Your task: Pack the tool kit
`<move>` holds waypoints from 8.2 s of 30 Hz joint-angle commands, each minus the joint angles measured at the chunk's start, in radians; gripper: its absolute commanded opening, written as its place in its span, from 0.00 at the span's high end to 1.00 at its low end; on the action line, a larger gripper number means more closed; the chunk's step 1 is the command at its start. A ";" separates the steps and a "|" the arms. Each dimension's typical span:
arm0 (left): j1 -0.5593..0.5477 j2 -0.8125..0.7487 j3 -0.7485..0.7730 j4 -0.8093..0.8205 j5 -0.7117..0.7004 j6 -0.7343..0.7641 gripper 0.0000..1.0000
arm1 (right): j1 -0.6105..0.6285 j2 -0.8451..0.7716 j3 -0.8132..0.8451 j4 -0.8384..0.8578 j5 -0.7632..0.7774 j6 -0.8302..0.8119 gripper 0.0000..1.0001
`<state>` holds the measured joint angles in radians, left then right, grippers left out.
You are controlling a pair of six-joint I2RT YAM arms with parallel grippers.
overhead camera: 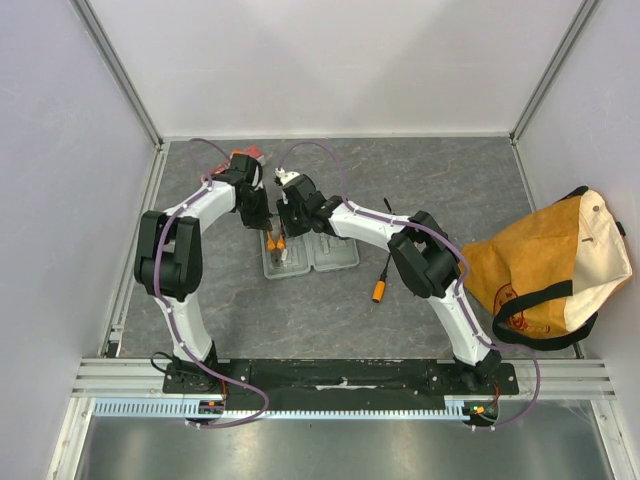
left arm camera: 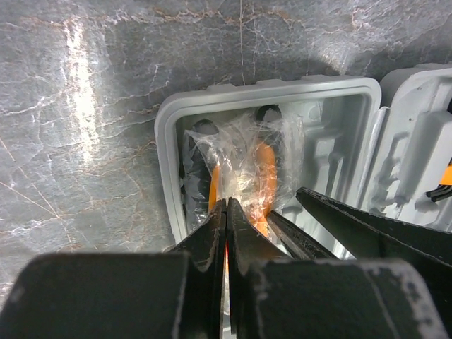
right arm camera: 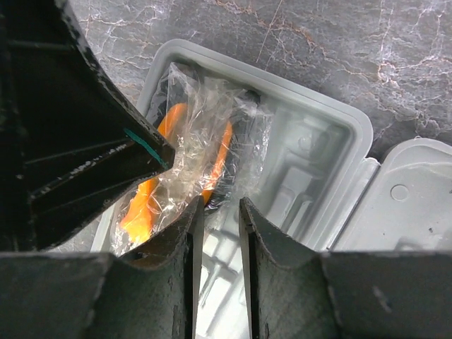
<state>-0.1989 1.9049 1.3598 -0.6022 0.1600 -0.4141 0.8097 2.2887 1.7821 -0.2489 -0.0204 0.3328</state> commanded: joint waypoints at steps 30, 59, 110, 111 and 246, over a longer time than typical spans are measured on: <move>-0.034 -0.038 0.036 -0.087 -0.192 -0.072 0.66 | 0.006 0.014 0.019 -0.009 0.004 -0.001 0.62; -0.046 0.101 -0.051 -0.084 -0.154 -0.092 0.98 | 0.009 0.058 0.010 -0.010 -0.046 0.032 0.69; -0.039 0.043 0.470 -0.381 -0.157 0.031 0.91 | -0.021 -0.034 0.252 -0.224 0.073 0.106 0.85; -0.039 0.028 0.476 -0.381 -0.155 0.031 0.90 | -0.024 -0.055 0.229 -0.227 0.086 0.106 0.84; -0.051 0.029 0.242 0.002 0.179 -0.113 0.72 | 0.045 -0.258 -0.174 -0.142 0.263 0.161 0.75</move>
<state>-0.2249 1.8771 1.5494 -0.6510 0.3511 -0.4477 0.8654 2.0892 1.6421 -0.4744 0.2455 0.4549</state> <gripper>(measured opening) 0.297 0.253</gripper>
